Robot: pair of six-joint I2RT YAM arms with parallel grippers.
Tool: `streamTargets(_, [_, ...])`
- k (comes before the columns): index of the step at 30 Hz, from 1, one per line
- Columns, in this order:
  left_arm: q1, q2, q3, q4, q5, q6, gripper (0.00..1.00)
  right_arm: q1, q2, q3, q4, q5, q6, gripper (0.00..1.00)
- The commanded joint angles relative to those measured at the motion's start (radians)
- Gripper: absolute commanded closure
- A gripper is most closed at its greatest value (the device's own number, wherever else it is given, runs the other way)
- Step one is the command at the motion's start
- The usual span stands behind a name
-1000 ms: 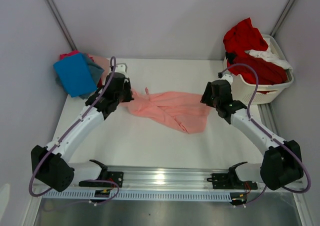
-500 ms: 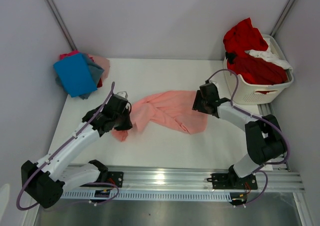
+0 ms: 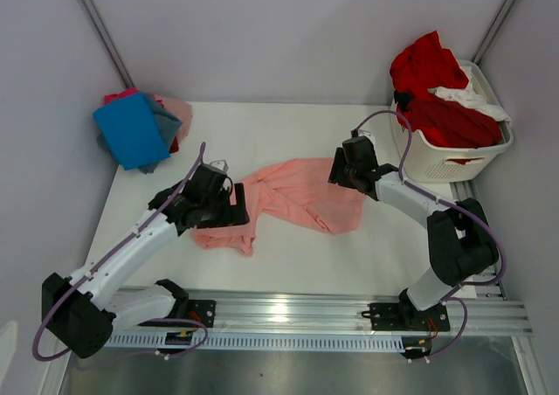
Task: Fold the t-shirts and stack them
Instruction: Flatten out the tshirt
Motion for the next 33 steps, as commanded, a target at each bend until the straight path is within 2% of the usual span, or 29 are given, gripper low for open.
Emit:
streamTargets(1, [-0.006, 0.063, 0.004, 0.129, 0.099, 0.056, 0.09, 0.003, -0.013, 0.013, 0.003, 0.029, -0.014, 0.44])
streamTargets(5, [-0.012, 0.177, 0.018, 0.194, 0.149, 0.085, 0.1, 0.005, -0.025, 0.001, 0.006, 0.031, -0.01, 0.44])
streamTargets(9, [-0.029, 0.209, 0.02, 0.2, 0.149, 0.1, 0.12, 0.008, -0.033, -0.005, -0.004, 0.039, -0.01, 0.44])
streamTargets(16, [-0.079, 0.2, 0.009, 0.078, -0.063, 0.117, 0.14, 0.009, -0.047, -0.033, 0.002, 0.039, -0.001, 0.45])
streamTargets(20, [-0.095, 0.13, -0.041, 0.055, -0.184, 0.097, 0.14, 0.014, -0.047, -0.041, 0.008, 0.042, -0.001, 0.45])
streamTargets(24, [-0.093, 0.082, -0.088, 0.045, -0.247, 0.041, 0.13, 0.017, -0.045, -0.042, 0.012, 0.039, 0.003, 0.45])
streamTargets(28, [-0.075, 0.126, -0.086, 0.028, -0.191, -0.027, 0.13, 0.02, -0.045, -0.044, 0.022, 0.034, 0.007, 0.45])
streamTargets(32, [-0.066, 0.09, -0.125, 0.096, -0.155, -0.061, 0.14, 0.022, -0.051, -0.051, 0.025, 0.031, 0.007, 0.45])
streamTargets(33, [-0.032, 0.082, -0.129, 0.11, -0.141, -0.067, 0.14, 0.022, -0.053, -0.054, 0.025, 0.032, 0.006, 0.46])
